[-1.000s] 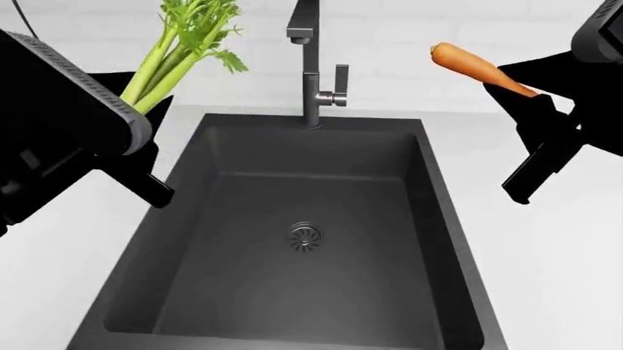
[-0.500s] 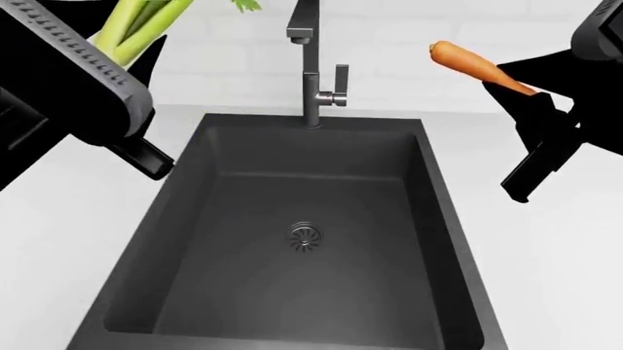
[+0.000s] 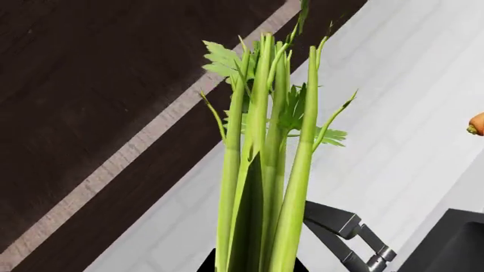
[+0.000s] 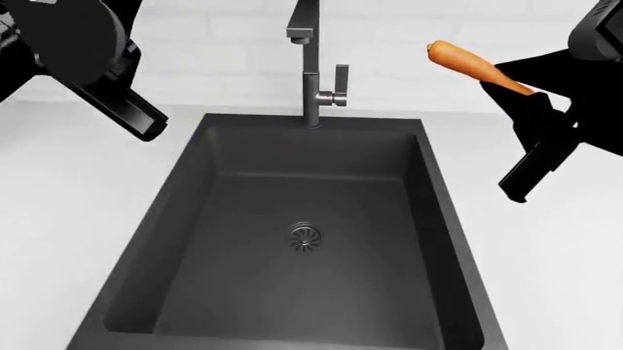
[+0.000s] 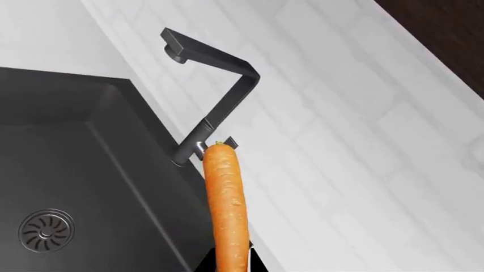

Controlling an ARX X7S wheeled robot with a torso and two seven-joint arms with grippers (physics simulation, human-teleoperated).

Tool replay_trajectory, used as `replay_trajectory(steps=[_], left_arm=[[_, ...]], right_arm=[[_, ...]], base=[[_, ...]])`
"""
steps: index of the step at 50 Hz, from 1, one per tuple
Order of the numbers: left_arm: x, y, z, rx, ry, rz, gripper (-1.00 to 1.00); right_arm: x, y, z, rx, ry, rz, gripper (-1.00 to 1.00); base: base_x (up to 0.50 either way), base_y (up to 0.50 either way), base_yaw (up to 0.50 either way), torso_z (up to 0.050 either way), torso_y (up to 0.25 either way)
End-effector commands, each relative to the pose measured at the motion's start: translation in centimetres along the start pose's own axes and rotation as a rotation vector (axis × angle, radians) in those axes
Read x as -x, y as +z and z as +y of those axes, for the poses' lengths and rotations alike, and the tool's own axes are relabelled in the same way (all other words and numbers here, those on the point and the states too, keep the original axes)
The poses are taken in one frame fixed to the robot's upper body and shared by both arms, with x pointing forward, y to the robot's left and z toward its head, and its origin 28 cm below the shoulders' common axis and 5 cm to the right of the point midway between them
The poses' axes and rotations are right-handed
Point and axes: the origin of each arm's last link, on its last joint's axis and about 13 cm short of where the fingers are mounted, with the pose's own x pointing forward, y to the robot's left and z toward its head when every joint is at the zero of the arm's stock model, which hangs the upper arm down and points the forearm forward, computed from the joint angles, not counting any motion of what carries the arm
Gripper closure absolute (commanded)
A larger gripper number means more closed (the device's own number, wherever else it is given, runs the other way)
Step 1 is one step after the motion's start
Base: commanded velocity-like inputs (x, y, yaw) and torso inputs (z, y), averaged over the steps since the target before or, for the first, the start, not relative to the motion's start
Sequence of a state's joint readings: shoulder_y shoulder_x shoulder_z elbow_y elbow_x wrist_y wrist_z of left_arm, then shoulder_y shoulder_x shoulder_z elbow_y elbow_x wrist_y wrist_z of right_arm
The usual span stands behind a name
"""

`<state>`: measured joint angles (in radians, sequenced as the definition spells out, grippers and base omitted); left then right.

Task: Pick the celery, carrot from the counter and place them in the cabinet. Then close the cabinet.

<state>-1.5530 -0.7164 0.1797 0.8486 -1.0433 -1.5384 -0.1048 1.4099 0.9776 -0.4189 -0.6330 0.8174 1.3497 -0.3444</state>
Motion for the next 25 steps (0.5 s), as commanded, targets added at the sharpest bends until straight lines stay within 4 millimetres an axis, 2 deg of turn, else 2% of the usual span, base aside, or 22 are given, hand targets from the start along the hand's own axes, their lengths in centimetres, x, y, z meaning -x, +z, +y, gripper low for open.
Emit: replay_trajectory(steps=[1,9,25], left_arm=[[-0.7,1.5,1.4,-0.001,0.055,-0.035,1.00],[-1.2,2.5,2.6,0.001,0.086,-0.048,1.00],[-1.4,6.0,4.2,-0.042,0.125,-0.111,1.00]], right_arm=[[0.0,0.1,0.0,0.003,-0.008,-0.005,1.00],[0.1,0.1,0.0,0.004,-0.008,-0.005,1.00],[-0.1,-0.1,0.1,0.001,-0.003,-0.008,1.00]], base=[[0.00,0.00,0.00,0.000,0.000],[0.00,0.00,0.00,0.000,0.001],[0.00,0.00,0.00,0.000,0.000]])
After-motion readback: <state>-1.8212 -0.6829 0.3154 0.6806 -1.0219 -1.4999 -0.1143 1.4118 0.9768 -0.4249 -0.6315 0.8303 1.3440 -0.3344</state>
